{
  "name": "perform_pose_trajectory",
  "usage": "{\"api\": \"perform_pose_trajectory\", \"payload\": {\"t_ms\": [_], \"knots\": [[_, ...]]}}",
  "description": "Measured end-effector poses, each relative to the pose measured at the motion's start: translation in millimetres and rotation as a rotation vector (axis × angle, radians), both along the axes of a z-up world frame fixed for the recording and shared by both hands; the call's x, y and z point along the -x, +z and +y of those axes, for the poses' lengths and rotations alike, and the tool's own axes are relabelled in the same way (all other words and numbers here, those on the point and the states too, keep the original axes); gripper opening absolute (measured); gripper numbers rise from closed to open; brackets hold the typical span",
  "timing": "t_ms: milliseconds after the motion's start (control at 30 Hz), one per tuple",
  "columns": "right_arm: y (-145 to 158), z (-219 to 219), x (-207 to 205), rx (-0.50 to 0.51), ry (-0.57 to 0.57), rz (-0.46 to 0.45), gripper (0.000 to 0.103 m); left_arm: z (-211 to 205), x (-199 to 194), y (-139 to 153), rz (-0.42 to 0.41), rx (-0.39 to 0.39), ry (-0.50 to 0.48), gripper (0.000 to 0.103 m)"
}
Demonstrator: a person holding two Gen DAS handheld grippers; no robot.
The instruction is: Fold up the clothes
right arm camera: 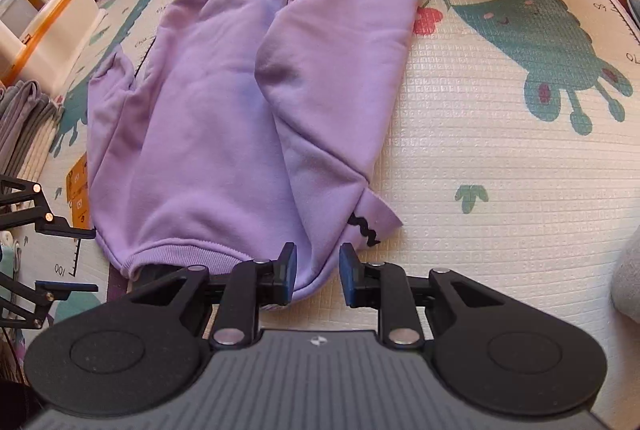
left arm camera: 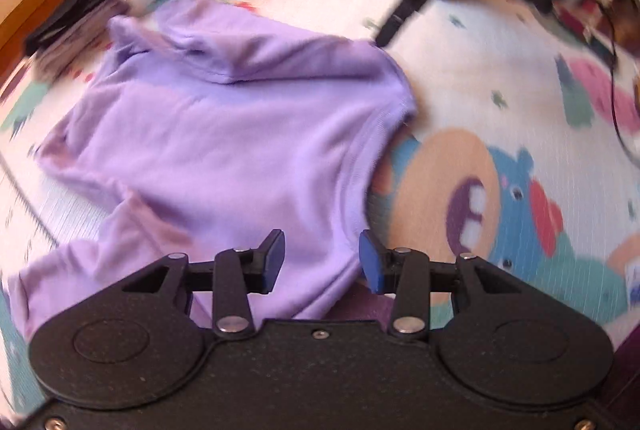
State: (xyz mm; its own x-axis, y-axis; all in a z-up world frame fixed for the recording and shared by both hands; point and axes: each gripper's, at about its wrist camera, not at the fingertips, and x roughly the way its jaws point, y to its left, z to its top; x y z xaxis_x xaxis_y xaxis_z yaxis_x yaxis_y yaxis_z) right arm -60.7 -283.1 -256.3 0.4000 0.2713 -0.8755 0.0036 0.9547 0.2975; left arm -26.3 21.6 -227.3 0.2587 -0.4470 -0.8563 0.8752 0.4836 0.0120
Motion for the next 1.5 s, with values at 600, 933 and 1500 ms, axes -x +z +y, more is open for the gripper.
{"api": "perform_pose_trajectory", "payload": {"t_ms": [600,933,1500], "knots": [[6.7,35.1,-45.0,0.066,0.182,-0.239,0.031,188.2,-154.0,-40.3,-0.006,0.270,1.286,0.040],[-7.5,114.7,-45.5,0.092,0.497,-0.264,0.031,198.8,-192.0,-67.1,0.024,0.229,1.352,0.037],[-38.3,135.3,-40.4,0.154,0.578,-0.215,0.034,207.8,-130.4,-39.3,-0.244,0.083,1.341,0.006]]}}
